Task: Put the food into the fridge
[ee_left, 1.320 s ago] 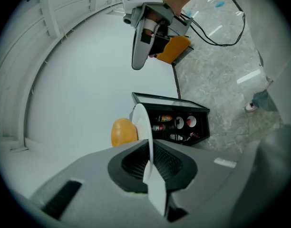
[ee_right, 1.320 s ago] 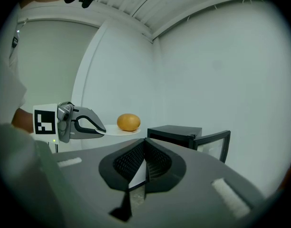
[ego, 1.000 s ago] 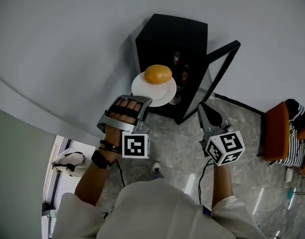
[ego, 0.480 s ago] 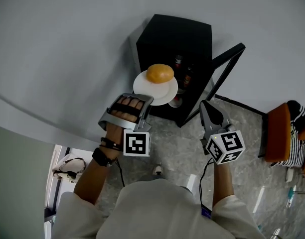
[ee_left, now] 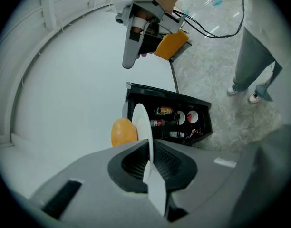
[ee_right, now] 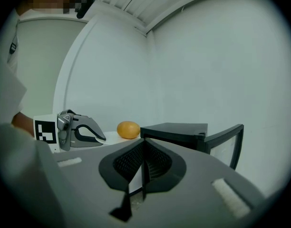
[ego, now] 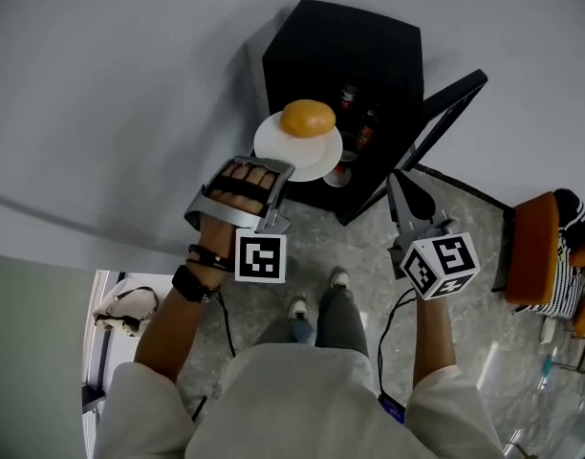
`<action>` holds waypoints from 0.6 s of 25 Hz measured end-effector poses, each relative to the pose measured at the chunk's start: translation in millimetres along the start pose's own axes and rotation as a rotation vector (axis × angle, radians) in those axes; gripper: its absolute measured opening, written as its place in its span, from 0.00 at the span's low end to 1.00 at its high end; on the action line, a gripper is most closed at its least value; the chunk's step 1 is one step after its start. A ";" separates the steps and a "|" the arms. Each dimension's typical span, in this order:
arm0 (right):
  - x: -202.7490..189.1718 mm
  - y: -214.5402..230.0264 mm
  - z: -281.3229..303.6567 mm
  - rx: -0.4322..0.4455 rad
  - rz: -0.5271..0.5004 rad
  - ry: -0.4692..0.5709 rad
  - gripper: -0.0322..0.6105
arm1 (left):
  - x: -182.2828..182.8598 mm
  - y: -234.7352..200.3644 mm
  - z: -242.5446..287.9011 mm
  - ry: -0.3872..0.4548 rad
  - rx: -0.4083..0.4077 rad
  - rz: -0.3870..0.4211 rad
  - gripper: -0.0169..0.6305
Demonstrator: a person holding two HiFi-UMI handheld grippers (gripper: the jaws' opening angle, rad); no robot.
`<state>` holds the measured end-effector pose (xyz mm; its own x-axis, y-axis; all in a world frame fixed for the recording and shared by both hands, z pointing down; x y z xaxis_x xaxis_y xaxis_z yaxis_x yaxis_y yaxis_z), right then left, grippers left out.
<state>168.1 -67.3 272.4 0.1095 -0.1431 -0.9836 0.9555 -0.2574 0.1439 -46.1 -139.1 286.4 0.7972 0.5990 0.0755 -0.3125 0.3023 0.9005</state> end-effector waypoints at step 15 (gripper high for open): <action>-84.7 62.9 72.2 0.134 0.055 0.051 0.05 | -6.5 64.0 109.9 -0.047 0.005 -0.006 0.05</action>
<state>199.1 -140.4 372.5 0.1777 -0.1129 -0.9776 0.9031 -0.3759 0.2076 -14.5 -205.1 390.7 0.8224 0.5617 0.0905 -0.3054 0.3017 0.9032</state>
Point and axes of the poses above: the fingertips, and each gripper's own axes: z forward along the fingers, y to its right, x out of its top, the point moved 10 cm from there along -z, backward along the fingers, and after that the axes turned 5 degrees about z, right-handed, at the moved point
